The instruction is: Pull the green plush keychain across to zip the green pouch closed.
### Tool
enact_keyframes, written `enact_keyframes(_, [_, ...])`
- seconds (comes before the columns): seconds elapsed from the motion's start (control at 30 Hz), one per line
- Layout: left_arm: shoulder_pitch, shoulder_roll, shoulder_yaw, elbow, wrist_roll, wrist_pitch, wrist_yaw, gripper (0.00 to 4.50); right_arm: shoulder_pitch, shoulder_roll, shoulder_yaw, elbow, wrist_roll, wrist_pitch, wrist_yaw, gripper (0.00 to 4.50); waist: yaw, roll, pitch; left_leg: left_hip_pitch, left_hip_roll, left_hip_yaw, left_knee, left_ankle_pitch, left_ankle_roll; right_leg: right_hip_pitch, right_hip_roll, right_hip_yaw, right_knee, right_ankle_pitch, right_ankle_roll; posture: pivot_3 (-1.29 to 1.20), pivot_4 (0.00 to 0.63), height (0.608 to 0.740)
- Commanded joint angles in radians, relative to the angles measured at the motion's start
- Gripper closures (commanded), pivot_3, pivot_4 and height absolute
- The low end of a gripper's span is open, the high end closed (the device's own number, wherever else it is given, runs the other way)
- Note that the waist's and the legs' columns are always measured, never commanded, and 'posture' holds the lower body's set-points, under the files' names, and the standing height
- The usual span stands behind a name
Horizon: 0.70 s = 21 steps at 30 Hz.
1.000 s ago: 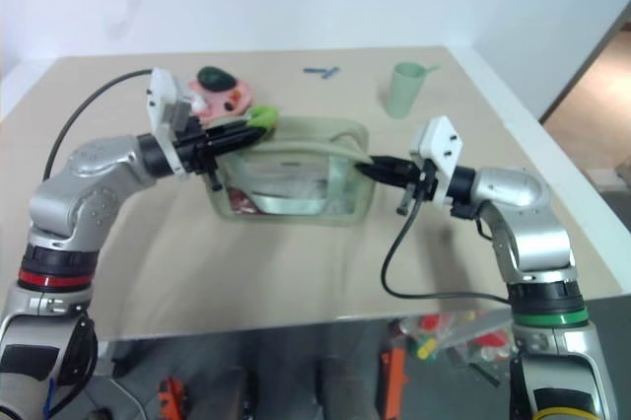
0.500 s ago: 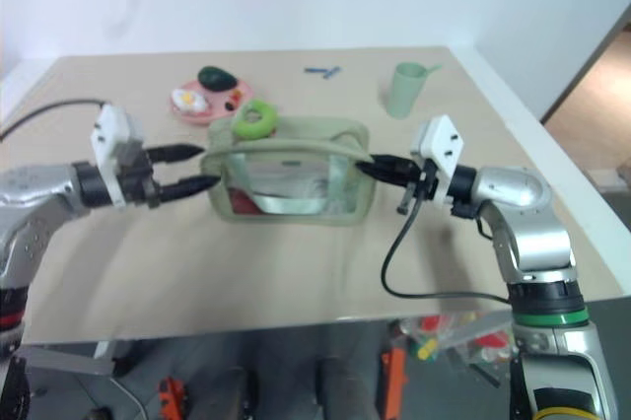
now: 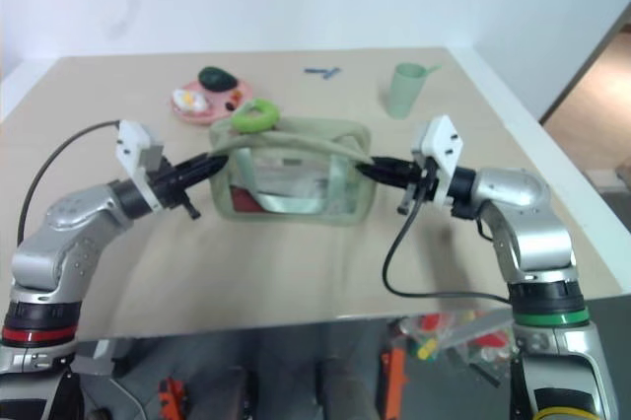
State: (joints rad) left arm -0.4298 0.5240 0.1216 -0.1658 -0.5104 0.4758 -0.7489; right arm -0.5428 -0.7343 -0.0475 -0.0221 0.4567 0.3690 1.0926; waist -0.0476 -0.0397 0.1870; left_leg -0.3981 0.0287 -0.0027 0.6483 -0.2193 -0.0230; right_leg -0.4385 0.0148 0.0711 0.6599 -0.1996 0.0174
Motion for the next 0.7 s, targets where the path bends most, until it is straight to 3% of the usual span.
enact_keyframes(0.03, [-0.004,0.003,0.016,-0.025,-0.007,-0.022,-0.002,4.5,-0.014,-0.036,-0.019,-0.078,0.015,0.012,0.019,2.8,0.0,0.0,0.0,0.0,0.0,0.0,0.0,0.0,0.0,0.0,0.0,0.0,0.0,0.0,0.0,0.0,0.15,0.74])
enact_keyframes(0.3, [0.034,-0.006,0.002,-0.061,-0.006,-0.013,0.006,4.5,-0.31,-0.011,-0.052,-0.11,0.173,0.229,-0.034,0.07,-0.001,0.001,0.0,0.0,0.0,0.0,0.002,0.0,0.0,0.0,0.001,0.0,0.0,0.002,0.001,0.0,0.15,0.74])
enact_keyframes(0.47, [0.042,-0.025,-0.02,-0.078,-0.001,-0.009,0.022,4.5,-0.452,0.15,0.082,-0.047,0.044,0.122,-0.103,0.07,-0.002,0.001,0.0,0.0,0.001,0.0,0.002,0.0,0.0,0.0,0.001,0.0,0.0,0.002,0.001,0.0,0.15,0.74])
enact_keyframes(0.7, [0.021,-0.036,-0.024,-0.07,0.007,-0.009,0.043,4.5,-0.49,0.272,0.195,0.131,-0.114,-0.043,-0.106,0.07,0.006,0.0,0.0,-0.006,-0.001,0.0,0.004,0.0,0.0,-0.001,-0.002,-0.001,-0.002,0.002,0.003,0.0,0.15,0.74])
